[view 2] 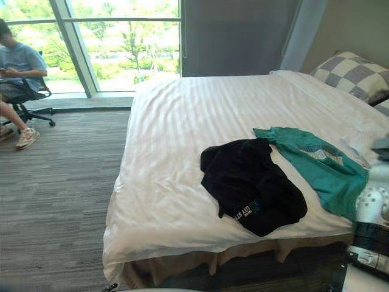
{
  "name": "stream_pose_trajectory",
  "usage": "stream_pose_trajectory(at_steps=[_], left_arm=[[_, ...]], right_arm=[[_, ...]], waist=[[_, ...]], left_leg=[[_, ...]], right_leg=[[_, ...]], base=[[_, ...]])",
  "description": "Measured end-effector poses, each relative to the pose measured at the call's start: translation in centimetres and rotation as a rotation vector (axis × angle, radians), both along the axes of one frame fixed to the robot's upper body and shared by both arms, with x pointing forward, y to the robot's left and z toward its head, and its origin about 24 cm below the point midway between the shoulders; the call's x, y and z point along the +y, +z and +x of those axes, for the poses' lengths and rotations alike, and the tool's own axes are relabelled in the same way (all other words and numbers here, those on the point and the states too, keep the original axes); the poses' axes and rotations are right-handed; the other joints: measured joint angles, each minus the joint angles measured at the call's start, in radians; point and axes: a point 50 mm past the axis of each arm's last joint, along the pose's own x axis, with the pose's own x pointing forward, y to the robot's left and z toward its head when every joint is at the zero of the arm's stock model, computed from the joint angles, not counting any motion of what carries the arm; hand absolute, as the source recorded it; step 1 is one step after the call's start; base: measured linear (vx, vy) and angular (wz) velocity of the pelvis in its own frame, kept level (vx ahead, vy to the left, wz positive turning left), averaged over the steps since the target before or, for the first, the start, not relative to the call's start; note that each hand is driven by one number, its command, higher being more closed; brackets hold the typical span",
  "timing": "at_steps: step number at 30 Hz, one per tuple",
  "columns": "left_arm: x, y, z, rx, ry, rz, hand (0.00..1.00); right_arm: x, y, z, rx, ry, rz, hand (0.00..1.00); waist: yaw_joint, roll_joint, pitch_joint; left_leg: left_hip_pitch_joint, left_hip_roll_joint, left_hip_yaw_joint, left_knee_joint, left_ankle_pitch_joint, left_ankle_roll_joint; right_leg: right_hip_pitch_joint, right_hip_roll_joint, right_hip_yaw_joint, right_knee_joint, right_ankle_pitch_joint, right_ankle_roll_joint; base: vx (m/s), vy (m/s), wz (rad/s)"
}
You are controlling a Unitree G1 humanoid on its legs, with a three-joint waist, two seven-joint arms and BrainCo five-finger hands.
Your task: Tidy the bed and pick cloth on bed and put in laundry
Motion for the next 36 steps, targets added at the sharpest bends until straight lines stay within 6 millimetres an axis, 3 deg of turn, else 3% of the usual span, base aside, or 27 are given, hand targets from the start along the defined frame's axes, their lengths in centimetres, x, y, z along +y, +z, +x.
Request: stream_pose_trajectory(at_steps=[3, 5, 12, 17, 19, 21, 22, 23, 24, 27, 30, 36], left_arm=[[0.2, 0.0, -0.5, 0.011, 0.021, -0.001, 0.0], [0.2, -0.1, -0.9, 0.021, 0.025, 0.006, 0.0], [0.7, 0.1, -0.4, -0.004, 0.016, 0.044, 0.0], [1.0, 0.5, 1.3, -0.015, 0.028, 0.027, 0.0], [0.9, 0.7, 2.5, -0.027, 0.031, 0.006, 0.0], [0.8, 1.2, 4.9, -0.078, 0.026, -0.004, 0.0], [0.6, 1.7, 6.8, -0.124, 0.029, -0.02, 0.0], [0.5, 1.9, 7.6, -0.145, 0.03, -0.026, 0.0], [-0.1, 3.0, 11.1, -0.233, 0.031, -0.056, 0.0], [-1.9, 4.2, 14.1, -0.327, 0.051, -0.13, 0.0], [-4.1, 5.0, 15.7, -0.379, 0.068, -0.208, 0.0], [-5.4, 5.9, 17.4, -0.424, 0.092, -0.251, 0.0]], right_arm=[[6.2, -5.3, -0.1, 0.124, 0.257, 0.101, 1.0], [8.6, -6.9, 0.3, 0.175, 0.348, 0.146, 1.0], [13.1, -10.4, 1.8, 0.319, 0.437, 0.216, 1.0], [16.6, -12.5, 3.6, 0.411, 0.482, 0.288, 1.0], [17.0, -12.2, 4.6, 0.393, 0.46, 0.307, 1.0], [17.3, -10.5, 6.4, 0.342, 0.449, 0.299, 1.0], [17.2, -8.6, 7.8, 0.279, 0.436, 0.301, 1.0], [17.2, -7.8, 8.3, 0.255, 0.434, 0.305, 1.0], [16.6, -4.9, 9.7, 0.16, 0.421, 0.346, 1.0], [16.7, -1.9, 10.5, 0.054, 0.457, 0.413, 1.0], [16.7, -0.9, 10.6, 0.009, 0.504, 0.483, 1.0], [17.7, -1.3, 10.6, -0.004, 0.63, 0.578, 1.0]], waist=[[-0.01, -0.001, 0.002], [-0.013, 0.006, 0.008], [0.008, -0.011, 0.035], [0.031, -0.008, 0.117], [0.042, -0.003, 0.145], [0.055, 0.001, 0.184], [0.06, 0.001, 0.232], [0.063, 0.0, 0.25], [0.081, 0.002, 0.322], [0.086, 0.006, 0.389], [0.088, 0.011, 0.424], [0.088, 0.036, 0.464]], left_leg=[[-0.025, -0.016, -0.02, 0.0, 0.007, 0.002], [-0.031, -0.037, -0.061, 0.0, 0.007, 0.003], [-0.039, -0.076, -0.143, 0.0, 0.013, 0.038], [-0.064, -0.104, -0.171, 0.001, 0.018, 0.063], [-0.1, -0.108, -0.181, 0.001, 0.028, 0.077], [-0.162, -0.104, -0.183, 0.003, 0.047, 0.085], [-0.204, -0.098, -0.184, 0.007, 0.068, 0.093], [-0.219, -0.096, -0.184, 0.007, 0.075, 0.094], [-0.269, -0.089, -0.185, 0.008, 0.103, 0.096], [-0.325, -0.086, -0.188, 0.008, 0.118, 0.095], [-0.367, -0.092, -0.187, 0.008, 0.123, 0.089], [-0.414, -0.098, -0.186, 0.008, 0.126, 0.084]], right_leg=[[-0.021, -0.01, 0.004, -0.008, -0.01, -0.014], [-0.022, -0.014, 0.003, -0.015, -0.013, -0.013], [0.006, -0.047, -0.049, -0.016, -0.028, 0.006], [0.003, -0.067, -0.063, -0.027, -0.016, 0.023], [-0.025, -0.071, -0.076, -0.026, -0.001, 0.02], [-0.085, -0.07, -0.076, -0.008, 0.01, 0.012], [-0.134, -0.067, -0.079, 0.008, 0.015, 0.006], [-0.149, -0.066, -0.079, 0.014, 0.016, 0.004], [-0.208, -0.066, -0.084, 0.045, 0.016, 0.0], [-0.285, -0.082, -0.088, 0.109, -0.006, -0.01], [-0.359, -0.108, -0.088, 0.187, -0.042, -0.012], [-0.454, -0.145, -0.088, 0.308, -0.11, -0.018]], base=[[-0.05, 0.0, 0.01], [-0.05, 0.013, -0.02], [-0.01, 0.057, 0.28], [0.02, 0.072, 0.2], [0.02, 0.057, 0.2], [0.0, 0.033, 0.14], [-0.03, 0.007, 0.12], [-0.07, -0.004, 0.19], [-0.07, -0.012, 0.19], [-0.03, -0.001, 0.14], [0.03, 0.006, 0.06], [0.05, -0.029, 0.07]])
